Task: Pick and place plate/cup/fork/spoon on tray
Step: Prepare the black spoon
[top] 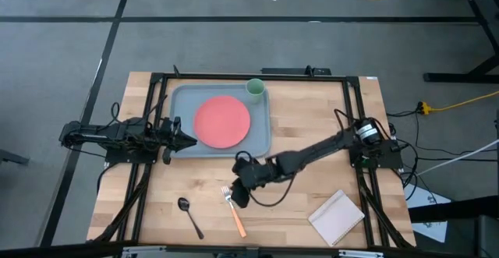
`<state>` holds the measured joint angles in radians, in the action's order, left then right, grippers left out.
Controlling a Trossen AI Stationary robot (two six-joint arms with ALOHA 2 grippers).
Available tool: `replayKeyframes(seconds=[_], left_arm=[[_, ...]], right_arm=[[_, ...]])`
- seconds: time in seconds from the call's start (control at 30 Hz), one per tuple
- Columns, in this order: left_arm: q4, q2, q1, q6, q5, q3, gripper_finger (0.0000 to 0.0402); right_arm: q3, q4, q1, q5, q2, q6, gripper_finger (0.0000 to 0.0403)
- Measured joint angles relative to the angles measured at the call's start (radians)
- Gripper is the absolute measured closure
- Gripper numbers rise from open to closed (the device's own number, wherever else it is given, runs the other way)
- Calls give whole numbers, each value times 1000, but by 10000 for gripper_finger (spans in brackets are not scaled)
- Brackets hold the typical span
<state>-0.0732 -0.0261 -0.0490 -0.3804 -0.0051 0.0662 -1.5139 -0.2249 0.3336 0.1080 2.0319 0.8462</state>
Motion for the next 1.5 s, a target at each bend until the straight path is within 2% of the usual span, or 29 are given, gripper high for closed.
replayKeyframes(seconds=[0.1,0.17,0.27,0.5,0.6,0.73,0.8,0.97,1.1,1.17,1.37,1.5], left_arm=[[-14,0,0,-3,0,0,360],[-31,0,0,-4,3,0,360],[-60,0,0,-4,32,0,360],[-76,0,0,-13,77,0,360],[-55,0,0,-58,123,-1,360],[182,-24,-4,-111,354,10,360],[184,-56,-20,-118,407,61,360],[-65,-226,-94,-47,378,263,360],[-337,-431,-190,15,291,398,360],[-420,-534,-249,45,269,435,360],[-402,-770,-455,55,270,443,360],[-294,-880,-600,-10,232,443,360]], right_arm=[[0,73,57,143,10,40,301],[0,158,98,201,25,36,301],[-18,297,150,235,65,35,301],[-198,297,194,270,231,28,301],[-322,242,193,261,301,-39,301],[-515,-9,182,259,358,-122,301],[-592,-180,177,279,359,-108,301],[-690,-520,175,361,358,78,301],[-689,-667,180,358,356,275,301],[-687,-725,182,331,365,352,301],[-687,-774,190,277,399,433,301],[-686,-785,192,255,417,432,301]])
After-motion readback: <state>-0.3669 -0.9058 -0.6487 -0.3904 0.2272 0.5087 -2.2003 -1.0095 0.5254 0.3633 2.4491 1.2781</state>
